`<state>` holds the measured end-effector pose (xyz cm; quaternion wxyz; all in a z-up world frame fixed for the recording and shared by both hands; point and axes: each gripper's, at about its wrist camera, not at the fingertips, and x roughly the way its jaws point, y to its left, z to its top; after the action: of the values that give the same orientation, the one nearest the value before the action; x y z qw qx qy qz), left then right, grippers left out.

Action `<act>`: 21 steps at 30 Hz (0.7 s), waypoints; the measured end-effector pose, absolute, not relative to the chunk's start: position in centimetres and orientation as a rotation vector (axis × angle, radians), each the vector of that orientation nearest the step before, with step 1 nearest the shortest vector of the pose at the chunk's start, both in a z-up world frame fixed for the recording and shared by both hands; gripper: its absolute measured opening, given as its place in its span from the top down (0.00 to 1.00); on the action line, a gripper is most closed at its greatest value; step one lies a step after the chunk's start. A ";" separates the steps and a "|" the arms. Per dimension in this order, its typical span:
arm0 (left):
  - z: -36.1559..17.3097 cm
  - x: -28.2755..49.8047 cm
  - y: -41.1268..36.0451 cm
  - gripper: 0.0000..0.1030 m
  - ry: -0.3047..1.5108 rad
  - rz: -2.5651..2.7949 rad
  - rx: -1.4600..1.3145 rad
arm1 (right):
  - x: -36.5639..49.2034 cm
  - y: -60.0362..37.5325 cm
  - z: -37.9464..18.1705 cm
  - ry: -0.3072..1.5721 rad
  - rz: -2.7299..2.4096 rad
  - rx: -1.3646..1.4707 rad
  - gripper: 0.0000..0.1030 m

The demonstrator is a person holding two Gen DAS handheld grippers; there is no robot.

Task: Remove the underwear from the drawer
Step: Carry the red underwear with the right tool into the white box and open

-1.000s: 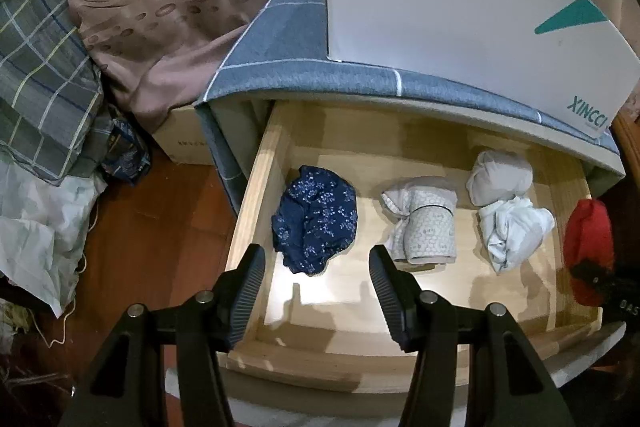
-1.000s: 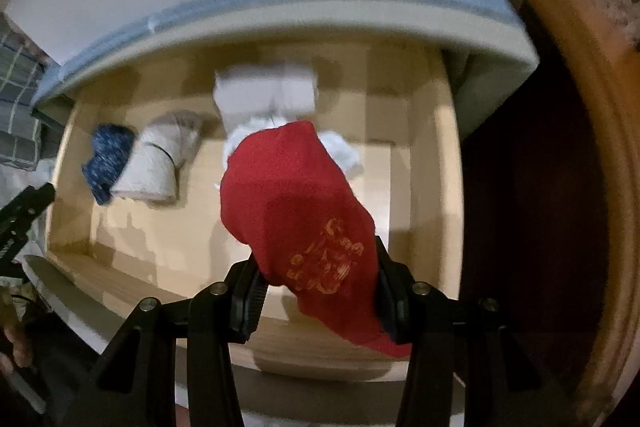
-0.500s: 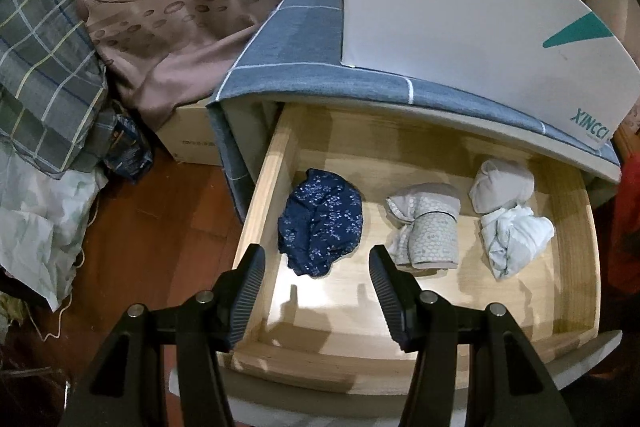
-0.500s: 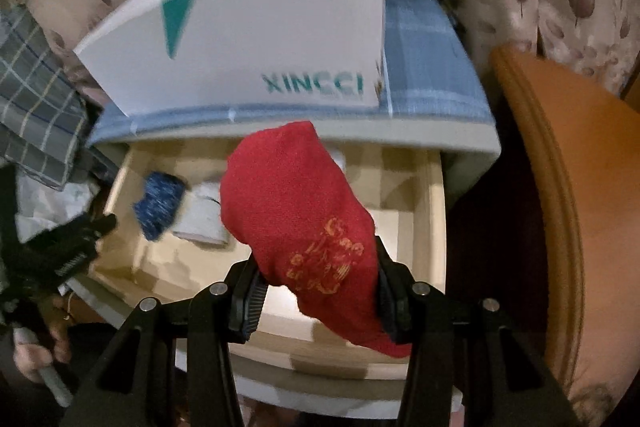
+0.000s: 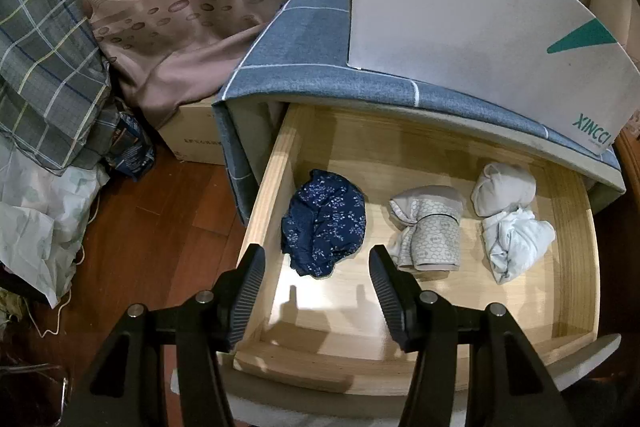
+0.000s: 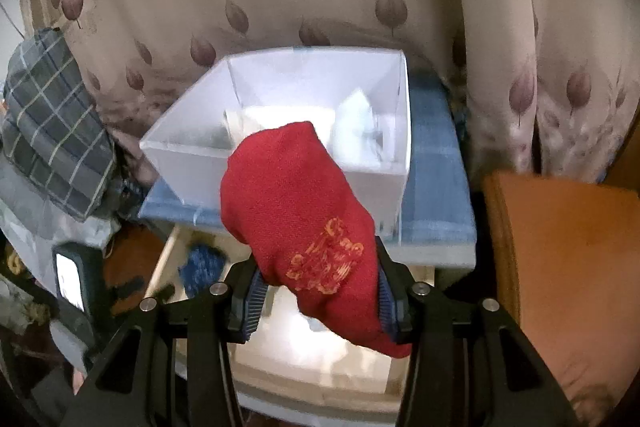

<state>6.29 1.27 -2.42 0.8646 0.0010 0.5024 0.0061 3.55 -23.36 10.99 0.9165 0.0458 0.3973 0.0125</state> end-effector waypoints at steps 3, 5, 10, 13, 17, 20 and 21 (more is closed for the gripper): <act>-2.4 6.3 1.3 0.46 1.054 0.014 0.002 | 4.9 -23.1 12.7 0.790 0.020 0.069 0.57; -2.4 6.3 1.3 0.46 1.054 0.014 0.001 | 6.0 -22.8 13.7 0.778 0.018 0.061 0.57; -2.3 6.3 1.4 0.46 1.051 0.013 -0.010 | 8.9 -21.8 15.3 0.767 0.024 0.058 0.57; -2.1 6.2 1.5 0.46 1.041 0.009 -0.026 | 10.8 -21.3 15.9 0.766 0.031 0.047 0.57; -2.1 6.3 1.8 0.46 1.042 0.008 -0.045 | 13.3 -20.6 15.9 0.778 0.023 0.025 0.57; -2.0 6.3 2.0 0.46 1.037 0.006 -0.057 | 15.2 -20.3 14.8 0.805 0.008 0.006 0.57; -2.0 6.3 2.0 0.46 1.039 0.007 -0.058 | 15.9 -20.3 14.2 0.822 0.006 0.005 0.57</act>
<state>6.27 1.99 -2.02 0.8678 -0.0278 0.4962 0.0034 15.87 -20.30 14.25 0.9168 0.0024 0.3993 0.0028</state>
